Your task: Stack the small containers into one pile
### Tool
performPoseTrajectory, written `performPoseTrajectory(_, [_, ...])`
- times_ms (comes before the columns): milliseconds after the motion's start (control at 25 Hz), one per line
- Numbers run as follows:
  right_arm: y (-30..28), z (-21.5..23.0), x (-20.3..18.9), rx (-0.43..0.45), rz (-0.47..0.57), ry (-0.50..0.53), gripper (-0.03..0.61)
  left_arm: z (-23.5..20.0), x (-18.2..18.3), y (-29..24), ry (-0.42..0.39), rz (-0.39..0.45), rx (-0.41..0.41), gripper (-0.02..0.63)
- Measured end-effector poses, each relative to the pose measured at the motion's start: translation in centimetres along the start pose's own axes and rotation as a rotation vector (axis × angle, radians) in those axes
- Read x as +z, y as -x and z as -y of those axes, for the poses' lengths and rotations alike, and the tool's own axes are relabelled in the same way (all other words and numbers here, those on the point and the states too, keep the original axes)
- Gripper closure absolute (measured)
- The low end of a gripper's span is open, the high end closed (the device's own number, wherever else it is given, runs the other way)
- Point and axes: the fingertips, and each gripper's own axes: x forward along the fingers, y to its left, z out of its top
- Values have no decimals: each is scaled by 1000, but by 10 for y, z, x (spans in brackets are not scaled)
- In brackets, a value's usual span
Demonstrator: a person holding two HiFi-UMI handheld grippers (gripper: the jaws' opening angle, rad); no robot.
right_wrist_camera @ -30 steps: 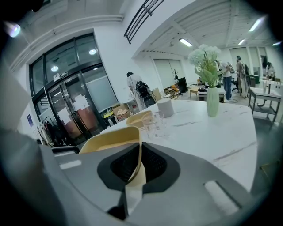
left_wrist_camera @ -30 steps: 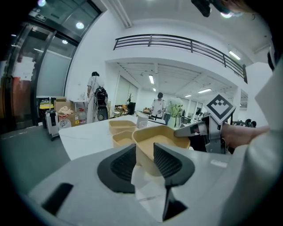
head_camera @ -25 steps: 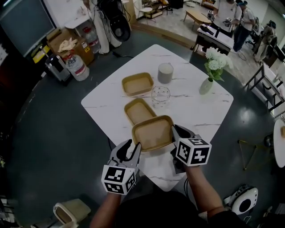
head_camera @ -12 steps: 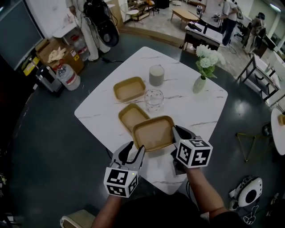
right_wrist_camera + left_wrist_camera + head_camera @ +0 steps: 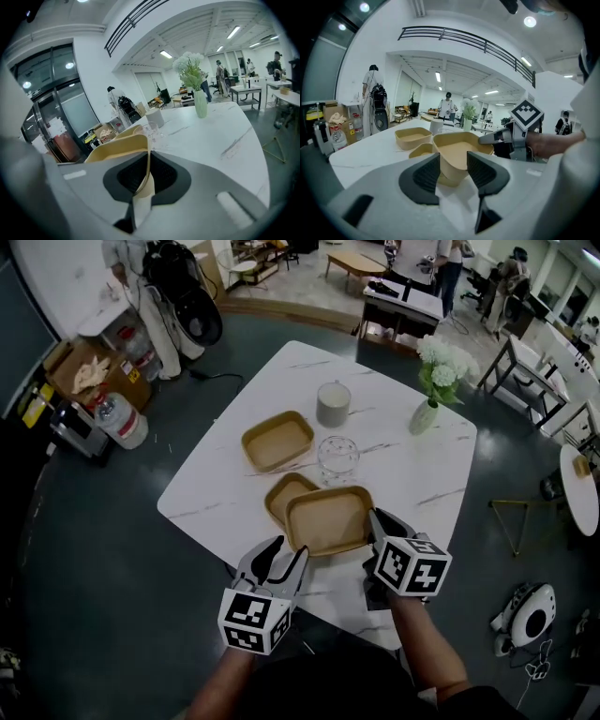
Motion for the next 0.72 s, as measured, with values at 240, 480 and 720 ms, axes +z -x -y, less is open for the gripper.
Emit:
performPoseTrajectory(240, [-14,-11,-4,-78,35,-67,565,-26,5,-7,-30,-22,-85,440])
performPoseTrajectory(480, [-18,-11,-8,-155,79,-169,565,-36,9,-15,-75,-47,-172,437])
performPoseTrajectory(720, [-19,-8,-13,-232,129,-247,563,-44,10,-24,-95,-74,-243,437])
